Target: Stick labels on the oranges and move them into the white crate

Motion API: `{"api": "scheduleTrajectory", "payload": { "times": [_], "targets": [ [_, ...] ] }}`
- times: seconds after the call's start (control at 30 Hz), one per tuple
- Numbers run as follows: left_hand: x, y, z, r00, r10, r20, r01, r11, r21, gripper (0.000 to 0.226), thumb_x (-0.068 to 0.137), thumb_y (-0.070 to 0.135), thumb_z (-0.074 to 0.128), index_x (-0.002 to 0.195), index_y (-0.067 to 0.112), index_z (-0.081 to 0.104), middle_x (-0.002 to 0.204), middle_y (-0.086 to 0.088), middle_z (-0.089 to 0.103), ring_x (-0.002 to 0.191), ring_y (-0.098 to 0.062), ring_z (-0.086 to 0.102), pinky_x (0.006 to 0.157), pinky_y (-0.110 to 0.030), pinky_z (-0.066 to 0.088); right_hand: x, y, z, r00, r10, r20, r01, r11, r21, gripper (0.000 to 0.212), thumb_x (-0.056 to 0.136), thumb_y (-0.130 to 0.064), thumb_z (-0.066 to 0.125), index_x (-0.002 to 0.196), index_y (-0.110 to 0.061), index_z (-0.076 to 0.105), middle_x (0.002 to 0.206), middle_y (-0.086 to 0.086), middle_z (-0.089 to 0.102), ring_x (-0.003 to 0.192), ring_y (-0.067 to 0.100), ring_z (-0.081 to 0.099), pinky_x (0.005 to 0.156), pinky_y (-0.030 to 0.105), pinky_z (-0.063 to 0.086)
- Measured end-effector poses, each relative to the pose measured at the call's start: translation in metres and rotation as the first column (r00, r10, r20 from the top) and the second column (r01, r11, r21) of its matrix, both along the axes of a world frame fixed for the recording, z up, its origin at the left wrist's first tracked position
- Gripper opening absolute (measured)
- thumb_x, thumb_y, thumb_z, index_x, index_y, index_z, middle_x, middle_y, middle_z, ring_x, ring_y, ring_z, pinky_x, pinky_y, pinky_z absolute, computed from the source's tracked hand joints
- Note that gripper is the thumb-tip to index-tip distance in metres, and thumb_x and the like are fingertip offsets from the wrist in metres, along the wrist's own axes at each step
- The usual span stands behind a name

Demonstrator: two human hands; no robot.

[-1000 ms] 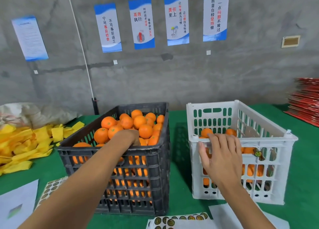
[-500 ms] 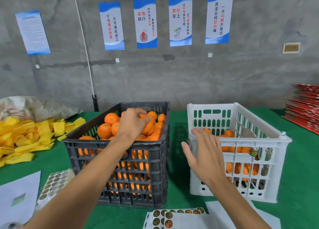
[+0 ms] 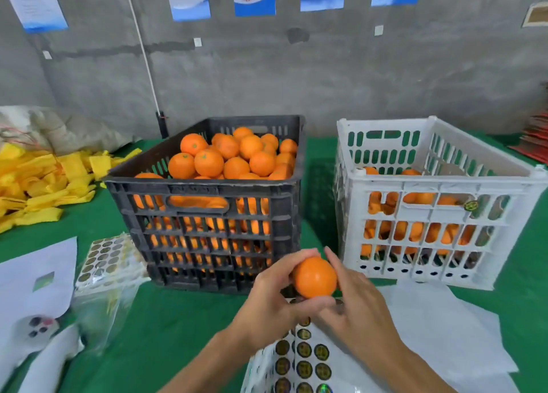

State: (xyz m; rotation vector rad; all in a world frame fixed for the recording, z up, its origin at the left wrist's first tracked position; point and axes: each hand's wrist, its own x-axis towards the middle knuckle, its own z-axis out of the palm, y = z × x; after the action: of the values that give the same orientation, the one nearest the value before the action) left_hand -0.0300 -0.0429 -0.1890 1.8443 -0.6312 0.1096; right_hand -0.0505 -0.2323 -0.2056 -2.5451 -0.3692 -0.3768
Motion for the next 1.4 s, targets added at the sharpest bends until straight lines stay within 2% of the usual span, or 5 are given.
{"api": "scheduleTrajectory", "payload": {
  "times": [0.23,0.7,0.93,1.13,1.4],
  "targets": [
    [0.005,0.009,-0.063,0.956,0.038,-0.292,-0.070,0.993,-0.100,0.059,0.083,0.055,0.084,0.136,0.050,0.057,0.124,0.014,0.070,0.110,-0.014,0.073,0.090,-0.030,0.061,0.002,-0.004,-0.030,0.958,0.130,-0.254,-0.131,0.991,0.014,0.074,0.087,-0.084,0.038,0.149,-0.045,0.035,0.092,-0.023,0.055,0.083,-0.006,0.049,0.068,0.014,0.037],
    [-0.001,0.015,-0.076,0.992,0.127,0.008,-0.126,0.989,-0.080,0.056,0.102,0.061,0.053,0.151,0.035,0.041,0.131,0.014,0.057,0.110,-0.016,0.065,0.086,-0.016,0.051,0.005,-0.021,-0.020,0.979,0.193,-0.066,-0.203,0.888,-0.412,0.086,0.078,-0.096,0.038,0.124,-0.027,0.062,0.103,-0.014,0.055,0.090,0.008,0.047,0.078,0.026,0.042],
    [0.006,0.014,-0.082,0.986,0.105,-0.126,-0.091,0.989,0.114,0.053,0.100,0.071,0.046,0.147,0.048,0.038,0.124,0.016,0.063,0.107,-0.014,0.066,0.087,-0.038,0.056,0.008,-0.017,-0.028,0.969,0.190,0.159,-0.141,0.950,-0.278,0.022,0.096,-0.046,0.066,0.090,-0.026,0.060,0.077,-0.012,0.052,0.068,0.008,0.045,0.063,0.025,0.033],
    [0.008,0.014,-0.080,0.972,0.191,-0.135,-0.175,0.977,0.118,0.049,0.100,0.074,0.044,0.142,0.049,0.041,0.119,0.018,0.064,0.107,-0.010,0.066,0.087,-0.037,0.055,0.003,-0.027,-0.029,0.915,0.357,-0.189,-0.383,0.915,-0.127,0.071,0.078,-0.087,0.057,0.130,-0.039,0.066,0.113,-0.028,0.046,0.109,-0.002,0.046,0.096,0.019,0.039],
    [0.002,0.017,-0.081,0.997,0.070,-0.029,-0.069,0.997,0.036,0.056,0.105,0.064,0.043,0.151,0.032,0.038,0.118,0.009,0.061,0.095,-0.020,0.065,0.076,-0.026,0.053,0.004,-0.023,-0.033,0.924,0.358,-0.135,-0.367,0.929,-0.047,0.052,0.084,-0.070,0.065,0.119,-0.034,0.076,0.108,-0.025,0.050,0.098,-0.004,0.047,0.085,0.010,0.036]
  ]
}}
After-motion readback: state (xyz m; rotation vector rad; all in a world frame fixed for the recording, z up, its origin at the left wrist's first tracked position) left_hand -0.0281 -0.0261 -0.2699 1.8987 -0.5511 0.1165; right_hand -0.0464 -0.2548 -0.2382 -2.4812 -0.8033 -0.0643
